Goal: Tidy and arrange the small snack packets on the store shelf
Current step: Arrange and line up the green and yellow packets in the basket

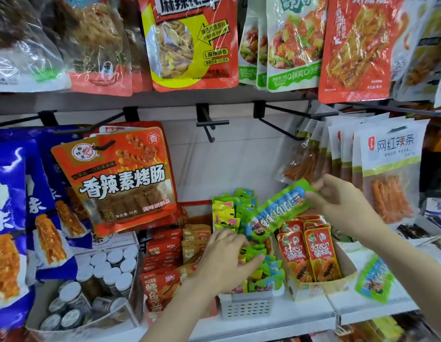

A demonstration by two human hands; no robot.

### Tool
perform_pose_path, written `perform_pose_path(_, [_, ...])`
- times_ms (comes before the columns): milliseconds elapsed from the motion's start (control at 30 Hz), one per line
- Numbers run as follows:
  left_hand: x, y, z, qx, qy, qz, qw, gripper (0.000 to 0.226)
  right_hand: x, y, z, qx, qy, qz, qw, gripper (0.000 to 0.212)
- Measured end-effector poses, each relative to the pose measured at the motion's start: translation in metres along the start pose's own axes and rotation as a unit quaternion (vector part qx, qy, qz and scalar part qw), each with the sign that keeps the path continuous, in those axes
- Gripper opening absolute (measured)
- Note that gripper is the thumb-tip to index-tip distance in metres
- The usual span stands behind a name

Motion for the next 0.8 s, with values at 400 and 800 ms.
perform_pose_path(400, [0.003,0.014,-0.04,-0.043,0.064,0.084,0.993,0.072,-0.003,0.012,-0.012,0.095,-0.026,-0.094,0.991,0.016])
perform_pose_path(800, [0.009,0.026,-0.011,0.03,0.253,0.535,0.806,0.024,-0.021,-0.018,-0.023,-0.025,-0.092,-0.277,0.956,0.004])
Point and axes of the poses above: each hand's wrist, its own z-axis away from the middle knuckle, its own y-axis out of the back of the hand, x = y × z, the point moved 2 cm from there along -z, towards the middle knuckle, and after that the axes turned 8 degrees about x, right-handed, at the moved point
